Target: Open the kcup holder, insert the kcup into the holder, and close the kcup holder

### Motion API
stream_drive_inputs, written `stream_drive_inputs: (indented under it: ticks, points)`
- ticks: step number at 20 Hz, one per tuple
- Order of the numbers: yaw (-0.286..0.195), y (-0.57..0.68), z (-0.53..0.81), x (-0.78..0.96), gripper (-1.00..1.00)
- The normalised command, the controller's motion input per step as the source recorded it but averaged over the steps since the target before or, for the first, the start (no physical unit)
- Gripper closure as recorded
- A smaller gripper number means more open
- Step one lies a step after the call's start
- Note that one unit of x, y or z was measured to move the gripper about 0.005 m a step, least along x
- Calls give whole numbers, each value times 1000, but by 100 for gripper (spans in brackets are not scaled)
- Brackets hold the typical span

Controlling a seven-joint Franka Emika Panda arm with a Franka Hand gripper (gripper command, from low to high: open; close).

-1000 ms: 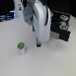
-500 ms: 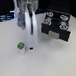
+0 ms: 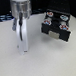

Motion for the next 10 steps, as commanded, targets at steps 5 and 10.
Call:
stream_drive_inputs:
  ticks: [5,10]
  points:
    - [-293,-404,-336,-75,-100]
    - [-254,-269,-290,-115,-100]
